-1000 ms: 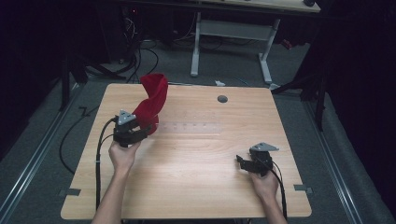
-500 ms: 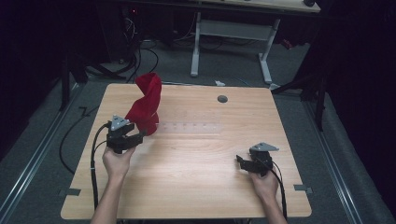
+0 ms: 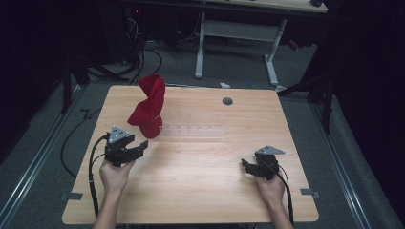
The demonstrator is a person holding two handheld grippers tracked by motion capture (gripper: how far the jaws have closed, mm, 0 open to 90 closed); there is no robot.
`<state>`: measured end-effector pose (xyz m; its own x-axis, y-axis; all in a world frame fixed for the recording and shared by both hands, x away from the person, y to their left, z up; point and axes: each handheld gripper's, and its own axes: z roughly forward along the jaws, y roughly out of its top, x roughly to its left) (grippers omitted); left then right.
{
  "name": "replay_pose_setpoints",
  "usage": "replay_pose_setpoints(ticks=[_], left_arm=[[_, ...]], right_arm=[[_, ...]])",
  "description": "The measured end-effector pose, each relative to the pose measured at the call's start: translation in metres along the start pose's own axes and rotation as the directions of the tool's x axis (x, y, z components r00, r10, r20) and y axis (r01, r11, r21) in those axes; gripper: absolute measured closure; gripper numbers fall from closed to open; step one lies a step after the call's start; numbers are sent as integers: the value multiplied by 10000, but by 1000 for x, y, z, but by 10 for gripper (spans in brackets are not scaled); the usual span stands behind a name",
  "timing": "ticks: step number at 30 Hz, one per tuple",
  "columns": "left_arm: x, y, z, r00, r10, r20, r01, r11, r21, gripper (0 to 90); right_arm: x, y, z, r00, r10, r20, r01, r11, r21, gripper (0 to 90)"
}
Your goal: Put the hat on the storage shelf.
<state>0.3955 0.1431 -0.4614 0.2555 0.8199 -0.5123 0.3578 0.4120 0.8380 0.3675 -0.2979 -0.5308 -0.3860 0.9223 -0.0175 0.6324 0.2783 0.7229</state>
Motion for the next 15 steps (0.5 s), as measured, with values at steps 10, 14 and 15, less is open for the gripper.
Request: replay_pose_setpoints(ticks=[10,14,15], left_arm=[[-5,-10,-12,9995,-129,305,126,9999,119,370],[-8,-20,-15,9993,-36,383,27,9997,229,377],[-9,-22,-16,9991,-32,421,21,9997,256,378]], right_arm=[[0,0,0,10000,10,-10,-10,10000,4,335],[0,0,0,10000,14,-4,-14,10000,2,335],[0,0,0,10000,-2,-7,2,10000,-5,335]])
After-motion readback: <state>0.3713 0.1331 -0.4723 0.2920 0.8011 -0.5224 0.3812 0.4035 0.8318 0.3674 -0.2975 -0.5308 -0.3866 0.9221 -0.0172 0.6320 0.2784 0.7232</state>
